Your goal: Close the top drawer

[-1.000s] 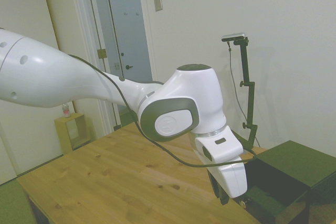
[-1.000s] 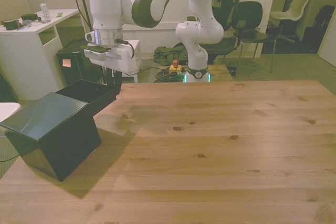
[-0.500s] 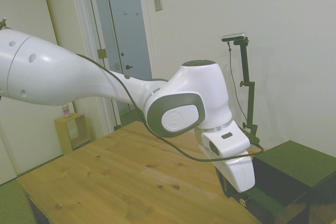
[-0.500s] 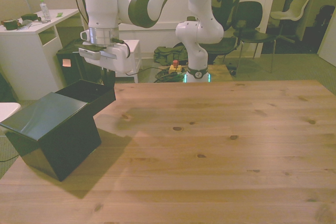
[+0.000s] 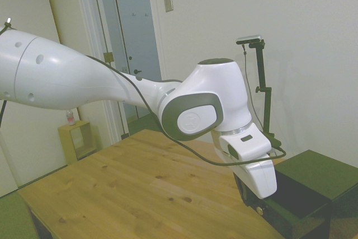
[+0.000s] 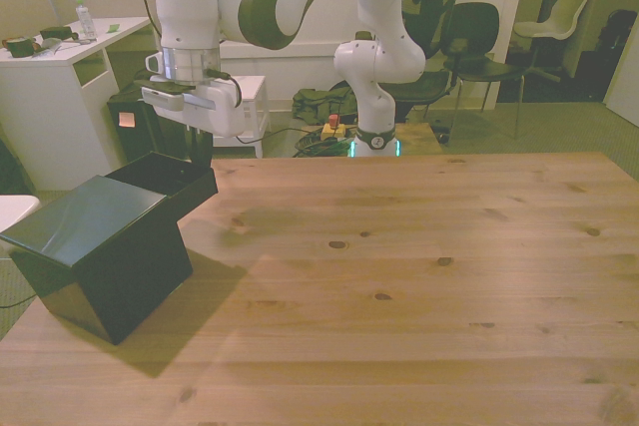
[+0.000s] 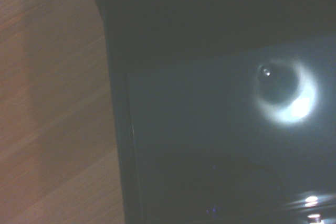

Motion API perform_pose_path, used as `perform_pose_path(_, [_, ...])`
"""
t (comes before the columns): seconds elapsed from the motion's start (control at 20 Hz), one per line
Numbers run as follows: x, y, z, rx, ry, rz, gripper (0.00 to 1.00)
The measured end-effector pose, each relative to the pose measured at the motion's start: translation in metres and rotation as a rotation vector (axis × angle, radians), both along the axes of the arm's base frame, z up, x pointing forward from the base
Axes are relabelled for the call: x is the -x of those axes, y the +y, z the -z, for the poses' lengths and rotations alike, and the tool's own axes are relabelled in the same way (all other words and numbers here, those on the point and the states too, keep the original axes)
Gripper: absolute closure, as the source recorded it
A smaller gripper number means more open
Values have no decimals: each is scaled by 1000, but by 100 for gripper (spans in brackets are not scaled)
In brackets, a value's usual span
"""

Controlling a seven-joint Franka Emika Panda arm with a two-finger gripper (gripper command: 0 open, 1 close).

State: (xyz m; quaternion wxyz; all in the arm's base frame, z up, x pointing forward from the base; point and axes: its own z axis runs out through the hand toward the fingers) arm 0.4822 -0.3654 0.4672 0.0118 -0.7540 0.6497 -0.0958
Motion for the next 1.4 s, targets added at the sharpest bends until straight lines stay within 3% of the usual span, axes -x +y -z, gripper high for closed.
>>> perform_pose_path(1.4, [-53,-45,-15,99,-16,-24,100])
